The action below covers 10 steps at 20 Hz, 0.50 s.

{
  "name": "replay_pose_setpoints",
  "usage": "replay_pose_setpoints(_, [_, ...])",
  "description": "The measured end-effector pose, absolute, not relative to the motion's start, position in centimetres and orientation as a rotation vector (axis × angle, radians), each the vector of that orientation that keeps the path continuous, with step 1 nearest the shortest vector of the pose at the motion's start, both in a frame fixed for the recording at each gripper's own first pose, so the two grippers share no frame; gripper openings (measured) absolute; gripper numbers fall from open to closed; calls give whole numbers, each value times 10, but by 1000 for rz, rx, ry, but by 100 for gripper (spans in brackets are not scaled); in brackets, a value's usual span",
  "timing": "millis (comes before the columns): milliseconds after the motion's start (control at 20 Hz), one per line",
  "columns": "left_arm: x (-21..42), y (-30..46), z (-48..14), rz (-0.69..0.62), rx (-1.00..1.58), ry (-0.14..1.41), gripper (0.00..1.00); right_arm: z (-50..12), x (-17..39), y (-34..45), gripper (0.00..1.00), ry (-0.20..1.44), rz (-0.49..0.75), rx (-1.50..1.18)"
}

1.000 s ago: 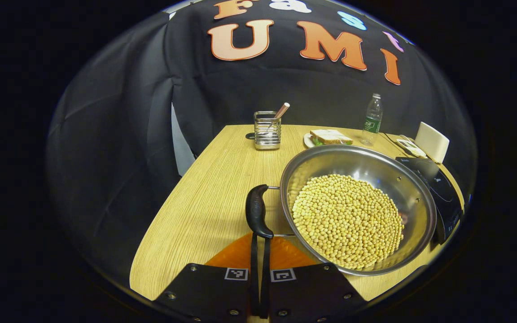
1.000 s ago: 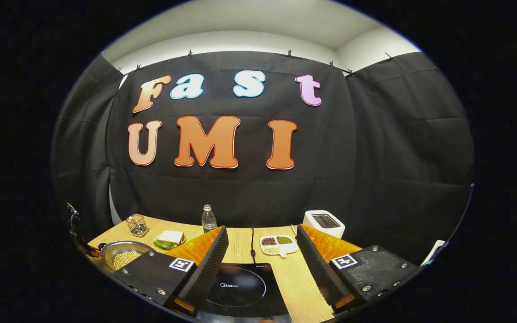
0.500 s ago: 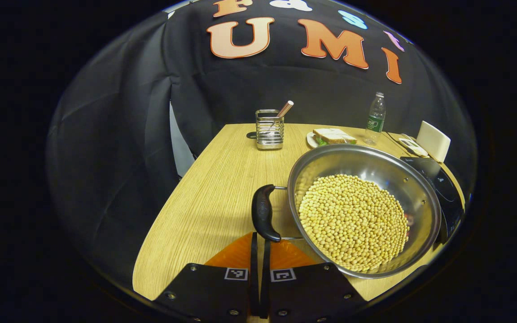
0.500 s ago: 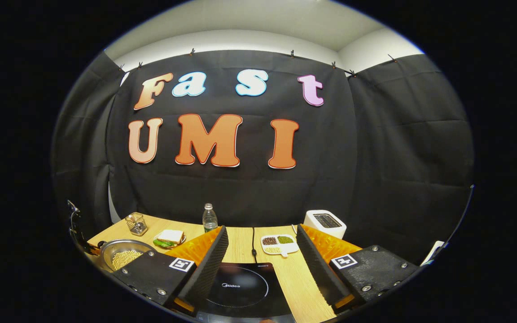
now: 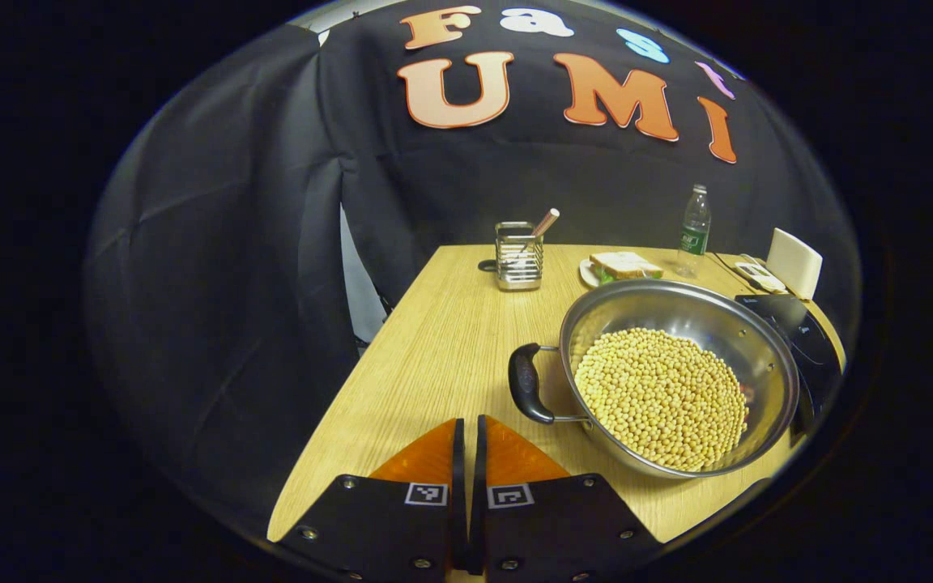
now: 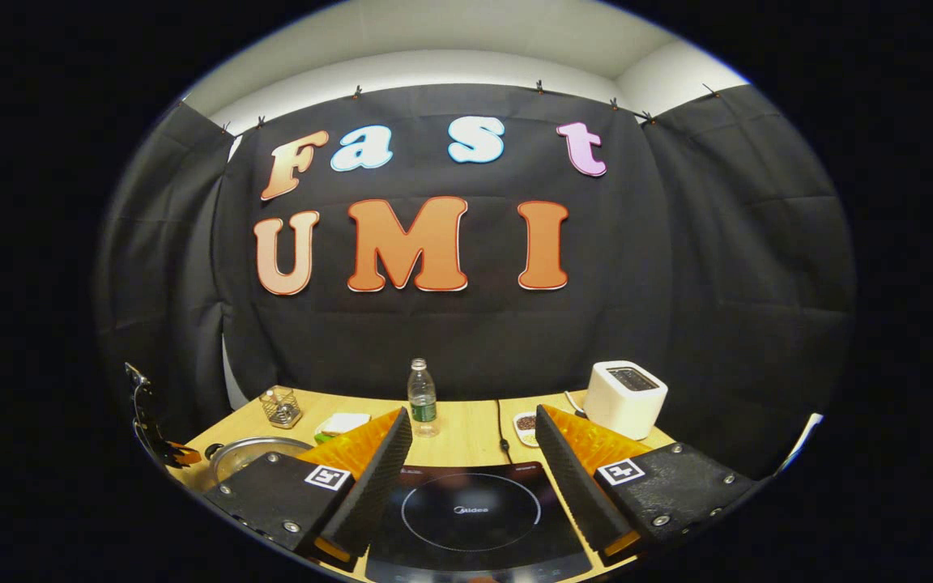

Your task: First push the handle of the pot to place it horizontally, then grasp the pot with both hands and set it on the induction cooktop.

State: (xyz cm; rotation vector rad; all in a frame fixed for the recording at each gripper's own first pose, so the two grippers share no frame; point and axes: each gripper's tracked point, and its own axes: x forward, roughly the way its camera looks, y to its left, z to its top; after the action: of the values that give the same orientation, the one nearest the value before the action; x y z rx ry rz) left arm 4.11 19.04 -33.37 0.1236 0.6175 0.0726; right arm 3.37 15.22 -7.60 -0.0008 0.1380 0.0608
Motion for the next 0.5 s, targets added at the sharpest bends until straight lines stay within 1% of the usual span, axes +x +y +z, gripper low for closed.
replay_pose_setpoints(100, [43, 183, -317, 50, 116, 563, 3, -87, 34, 165, 95, 140, 58, -11])
replay_pose_setpoints(250, [50, 177, -309, 29, 75, 531, 2, -110, 32, 193, 95, 167, 71, 16])
replay_pose_setpoints(350, [55, 171, -309, 13, 42, 516, 19, -127, 32, 214, 95, 190, 75, 48])
replay_pose_setpoints(400, [56, 168, -309, 0, 33, 514, 46, -137, 32, 224, 95, 205, 79, 63])
replay_pose_setpoints(450, [59, 165, -309, -13, 33, 512, 52, -148, 34, 235, 95, 227, 84, 74])
replay_pose_setpoints(500, [62, 163, -310, -27, 39, 509, 62, -160, 35, 247, 95, 251, 90, 83])
